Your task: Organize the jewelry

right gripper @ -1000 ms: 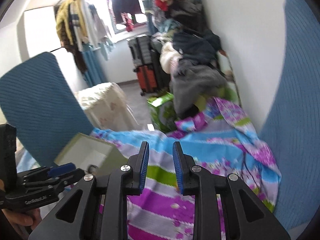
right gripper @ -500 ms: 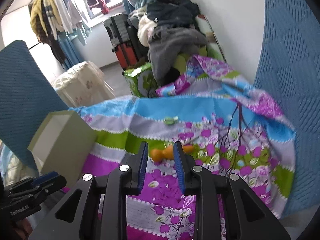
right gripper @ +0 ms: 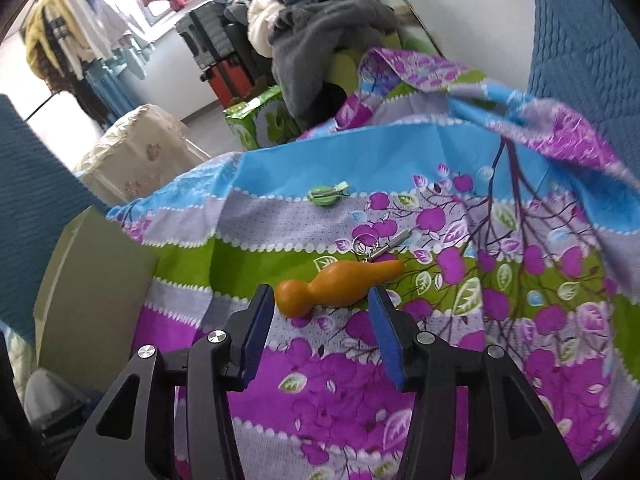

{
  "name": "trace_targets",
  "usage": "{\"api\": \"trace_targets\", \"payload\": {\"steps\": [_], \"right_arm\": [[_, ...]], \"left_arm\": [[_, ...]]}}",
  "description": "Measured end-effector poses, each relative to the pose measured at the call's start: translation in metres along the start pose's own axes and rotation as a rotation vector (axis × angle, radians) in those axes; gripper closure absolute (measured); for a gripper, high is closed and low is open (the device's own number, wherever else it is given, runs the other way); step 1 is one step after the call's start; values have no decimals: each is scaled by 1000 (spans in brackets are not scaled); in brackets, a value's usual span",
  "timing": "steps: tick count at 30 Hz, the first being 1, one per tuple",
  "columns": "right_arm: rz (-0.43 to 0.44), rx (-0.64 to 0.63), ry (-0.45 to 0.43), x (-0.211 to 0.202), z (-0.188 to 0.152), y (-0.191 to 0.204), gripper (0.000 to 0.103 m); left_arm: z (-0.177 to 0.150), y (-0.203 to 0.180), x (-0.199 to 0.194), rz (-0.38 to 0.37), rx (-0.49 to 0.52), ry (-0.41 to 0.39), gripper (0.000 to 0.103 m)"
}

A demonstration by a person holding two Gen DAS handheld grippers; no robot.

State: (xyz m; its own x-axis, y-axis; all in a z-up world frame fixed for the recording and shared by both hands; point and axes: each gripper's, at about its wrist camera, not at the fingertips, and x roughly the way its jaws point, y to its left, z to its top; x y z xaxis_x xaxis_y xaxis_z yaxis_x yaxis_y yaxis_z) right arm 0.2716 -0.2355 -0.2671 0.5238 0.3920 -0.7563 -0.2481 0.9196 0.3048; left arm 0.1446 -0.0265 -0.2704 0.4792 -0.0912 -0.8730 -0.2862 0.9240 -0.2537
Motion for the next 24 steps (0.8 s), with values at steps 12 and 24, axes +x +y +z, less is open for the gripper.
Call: {"api": "trace_targets", "payload": {"steps": [12,24], "right_arm": [[-37,44,28,28,10,-11,56],[-13,-20,55,34,6,1,71]], "left_arm": [[1,9,19,22,-29,27,85],[11,0,30,60,15,22,92]]}}
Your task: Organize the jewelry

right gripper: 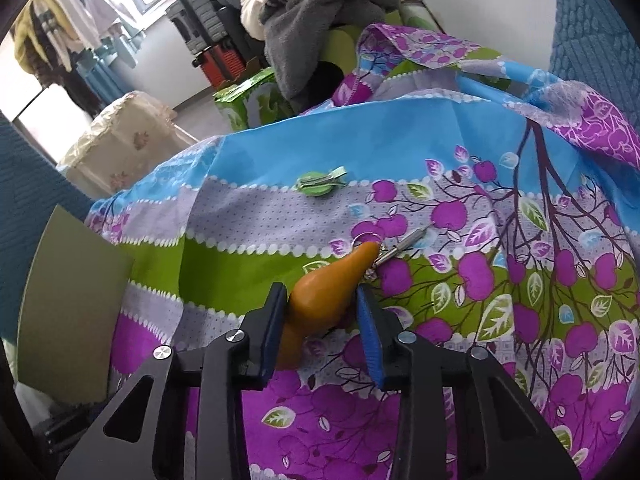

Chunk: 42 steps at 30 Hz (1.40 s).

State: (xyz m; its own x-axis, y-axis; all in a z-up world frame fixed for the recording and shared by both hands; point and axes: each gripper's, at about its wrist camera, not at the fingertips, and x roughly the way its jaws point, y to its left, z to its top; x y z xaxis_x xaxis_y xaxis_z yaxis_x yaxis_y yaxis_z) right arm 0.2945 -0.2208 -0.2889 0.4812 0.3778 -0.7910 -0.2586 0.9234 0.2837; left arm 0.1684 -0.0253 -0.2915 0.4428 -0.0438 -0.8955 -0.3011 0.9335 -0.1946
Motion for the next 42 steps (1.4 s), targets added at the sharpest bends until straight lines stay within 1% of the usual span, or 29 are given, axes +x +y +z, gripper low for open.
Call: {"api": "trace_targets", "payload": {"steps": [3,5,6,8,11,19,24,27,32,34,38,42], "right_arm": [[-20,-59,12,-1,-2,10,72],[-18,-84,34,0,-3,15,73],[-20,-91,39,0,-3,16,73],[-26,-112,47,-1,-5,19,73],[-23,-123,55,-4,-9,21,73],[-15,-131,27,-31,-13,28,73],[-20,-155,-10,-56,-7,38,73],[-20,-168,-35,-73,1,47,73],[-11,-199,-84,-105,21,70,73],[0,-211,-106,-117,31,82,73],[22,-256,-148,-140,51,112,73],[60,-291,-164,-148,63,140,73]], "left_arm": [[2,-2,1,3,11,0,93],[3,-2,2,-7,19,3,97],[3,-3,2,-12,24,7,101],[3,-4,2,-17,39,11,102],[2,-3,-1,-38,36,9,102],[5,-10,-22,-82,69,-15,102],[15,-15,-44,-110,90,-37,102],[27,-17,-65,-125,101,-67,102],[56,-17,-108,-152,122,-143,102],[67,-15,-125,-151,130,-177,102],[89,-2,-159,-154,120,-235,102],[104,19,-178,-135,97,-277,102]]}}
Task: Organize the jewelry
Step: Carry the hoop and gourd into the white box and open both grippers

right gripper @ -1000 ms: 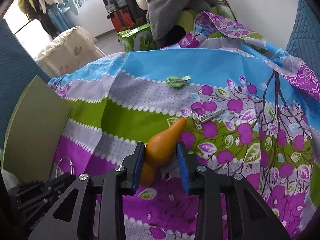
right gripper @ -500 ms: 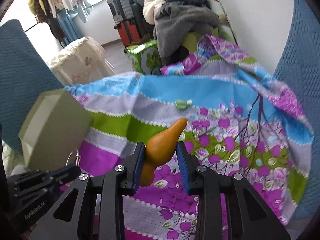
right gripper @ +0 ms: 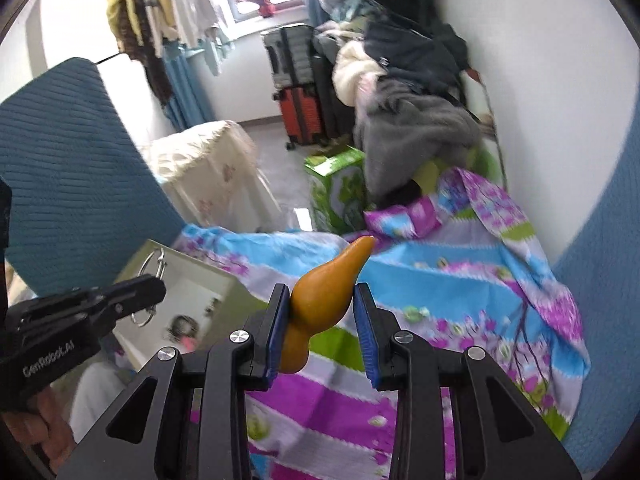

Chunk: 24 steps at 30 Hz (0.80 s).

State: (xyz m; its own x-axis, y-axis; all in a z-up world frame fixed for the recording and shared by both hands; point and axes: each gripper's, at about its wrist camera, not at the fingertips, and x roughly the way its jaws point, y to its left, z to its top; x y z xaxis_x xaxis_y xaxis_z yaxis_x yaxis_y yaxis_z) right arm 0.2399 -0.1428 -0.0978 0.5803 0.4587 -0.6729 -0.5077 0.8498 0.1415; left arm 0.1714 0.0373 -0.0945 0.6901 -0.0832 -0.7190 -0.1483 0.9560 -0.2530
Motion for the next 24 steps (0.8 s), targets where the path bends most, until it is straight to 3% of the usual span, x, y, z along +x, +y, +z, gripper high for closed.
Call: {"api": "trace_targets", "payload": {"steps": [8,16,24], "right_arm": [[88,-91,16,16,14,64,73],[148,-136,92,51,-2,108,72],[157,-168,184,84,-26,131,72]], "left_arm": [[2,53,-11,61,-70,-10,102],[-18,106,2,102,-124,57,101],[-39,133,27,111,-150,137,101]]}}
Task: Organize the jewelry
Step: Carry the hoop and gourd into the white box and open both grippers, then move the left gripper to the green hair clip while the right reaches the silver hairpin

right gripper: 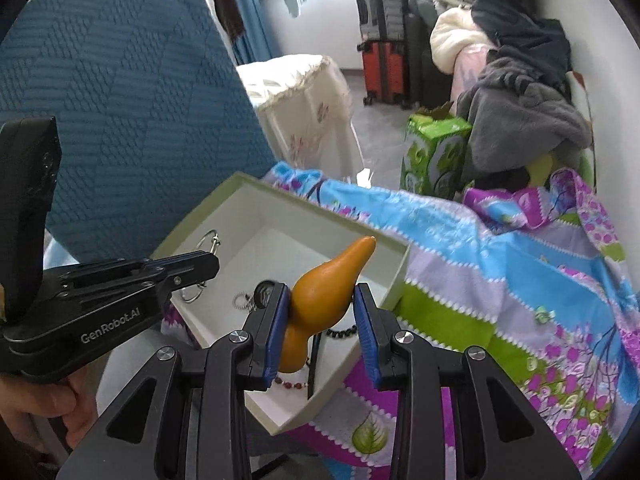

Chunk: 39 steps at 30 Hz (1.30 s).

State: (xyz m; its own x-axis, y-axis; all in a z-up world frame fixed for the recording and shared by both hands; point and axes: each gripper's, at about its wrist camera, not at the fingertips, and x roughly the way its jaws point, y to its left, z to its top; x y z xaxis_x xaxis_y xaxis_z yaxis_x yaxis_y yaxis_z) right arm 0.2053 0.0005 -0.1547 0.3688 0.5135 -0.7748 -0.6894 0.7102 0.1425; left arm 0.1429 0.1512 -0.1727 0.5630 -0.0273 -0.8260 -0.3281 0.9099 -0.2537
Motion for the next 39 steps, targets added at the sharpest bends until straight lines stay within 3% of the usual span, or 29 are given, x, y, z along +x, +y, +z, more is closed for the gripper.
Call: {"api": "trace_targets", "payload": {"steps": [9,11,13,14,16,18,29,39], "right_arm": [[31,6,51,15,-9,3,70],[40,2,41,10,-8,2,63],[50,5,24,3,-5,1,63],[57,6,10,-4,-4,-1,62],[56,5,-15,-15,-2,-4,62],[48,0,-43,-27,0,-8,62],[-95,72,-228,-116,-4,-73,62],[-224,205,-306,-155,-35,-146,62]], "left_arm": [[-1,5,8,21,-3,22,99],[2,4,5,26,-4,14,99],[5,1,1,30,-2,0,98],[6,-1,-1,32,-2,-4,96],[9,-5,-7,33,-4,-21,75],[12,-13,-13,31,-3,-49,65],[21,-88,-30,-73,93,-150,65],[13,-154,-14,-165,193,-141,65]]}}
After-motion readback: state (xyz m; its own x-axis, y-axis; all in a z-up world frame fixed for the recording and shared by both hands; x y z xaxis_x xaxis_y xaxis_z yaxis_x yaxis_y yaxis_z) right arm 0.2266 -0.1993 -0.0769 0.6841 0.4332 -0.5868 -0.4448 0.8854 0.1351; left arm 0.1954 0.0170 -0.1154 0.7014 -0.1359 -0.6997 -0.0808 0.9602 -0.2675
